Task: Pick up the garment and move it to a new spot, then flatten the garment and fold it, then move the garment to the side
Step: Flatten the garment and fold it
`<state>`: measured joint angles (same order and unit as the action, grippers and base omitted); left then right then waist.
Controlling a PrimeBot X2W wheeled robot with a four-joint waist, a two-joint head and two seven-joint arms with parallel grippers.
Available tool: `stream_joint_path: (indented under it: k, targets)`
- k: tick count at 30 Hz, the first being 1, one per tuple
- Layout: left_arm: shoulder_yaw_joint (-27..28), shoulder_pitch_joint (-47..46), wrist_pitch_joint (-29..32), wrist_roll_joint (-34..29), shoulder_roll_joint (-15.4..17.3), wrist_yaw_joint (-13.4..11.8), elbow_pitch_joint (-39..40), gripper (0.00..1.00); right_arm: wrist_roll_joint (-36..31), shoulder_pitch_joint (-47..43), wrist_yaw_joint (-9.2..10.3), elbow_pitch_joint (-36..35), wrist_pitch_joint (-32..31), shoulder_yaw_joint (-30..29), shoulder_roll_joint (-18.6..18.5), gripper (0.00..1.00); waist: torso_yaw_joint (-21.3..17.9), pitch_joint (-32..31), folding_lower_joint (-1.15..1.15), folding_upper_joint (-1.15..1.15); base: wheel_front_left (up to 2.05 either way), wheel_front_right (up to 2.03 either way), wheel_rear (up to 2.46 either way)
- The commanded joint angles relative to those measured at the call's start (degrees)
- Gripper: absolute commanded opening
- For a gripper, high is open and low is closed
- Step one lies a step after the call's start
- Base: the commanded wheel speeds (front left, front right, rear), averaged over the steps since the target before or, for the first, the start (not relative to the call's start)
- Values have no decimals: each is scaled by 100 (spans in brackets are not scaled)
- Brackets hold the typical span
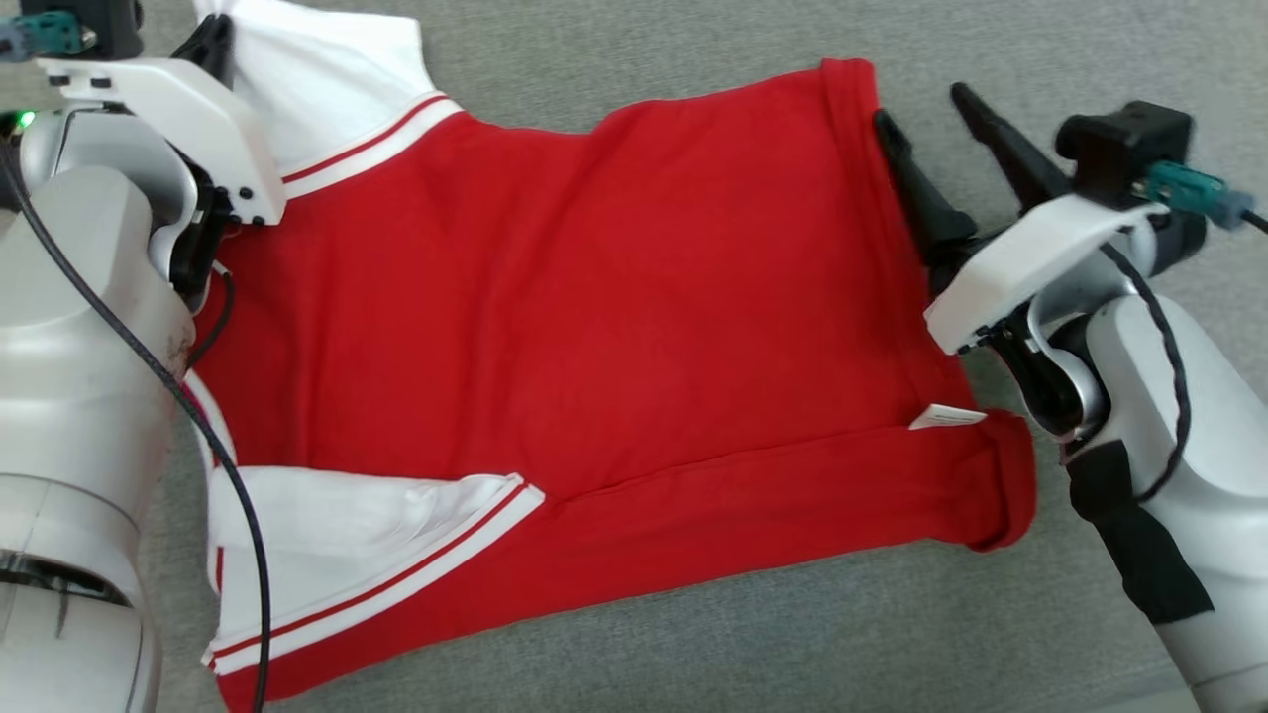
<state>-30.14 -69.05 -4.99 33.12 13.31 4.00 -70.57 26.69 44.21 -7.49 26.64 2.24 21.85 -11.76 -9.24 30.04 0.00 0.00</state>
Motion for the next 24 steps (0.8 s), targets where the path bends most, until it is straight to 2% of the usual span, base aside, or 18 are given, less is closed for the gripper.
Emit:
stream_joint_path:
  k: [1,6,7,8,9,13,17,24]
  targets:
    - [-37,-151,-96,-48,-20,44,2,0,142,233,0,275,-50,197,-79,100,150,43,0,0,0,0,0]
    - [-115,-242,-265,-60,-155,141,-24,0,480,783,0,1170,54,642,-106,100,330,109,0,0,0,0,0]
    - [-132,-242,-295,-61,-173,145,-34,0,532,886,0,1314,109,708,-123,95,356,110,0,0,0,0,0]
    - [-148,-244,-336,-71,-190,152,-43,0,611,972,0,1447,162,761,-116,32,376,106,0,0,0,0,0]
    - [-157,-244,-370,-65,-215,167,-43,0,710,1018,0,1554,209,808,-95,0,395,101,0,0,0,0,0]
    - [-170,-211,-577,-26,-219,193,-54,0,1040,1190,0,1813,421,1024,-152,0,464,48,0,0,0,0,0]
    - [-181,-82,-755,0,-249,237,20,0,1347,1117,0,1777,581,1183,-220,0,505,-59,0,0,0,0,0]
    - [-76,479,-998,106,-210,282,638,0,1752,743,0,1340,945,1551,-754,0,664,-396,0,0,0,0,0]
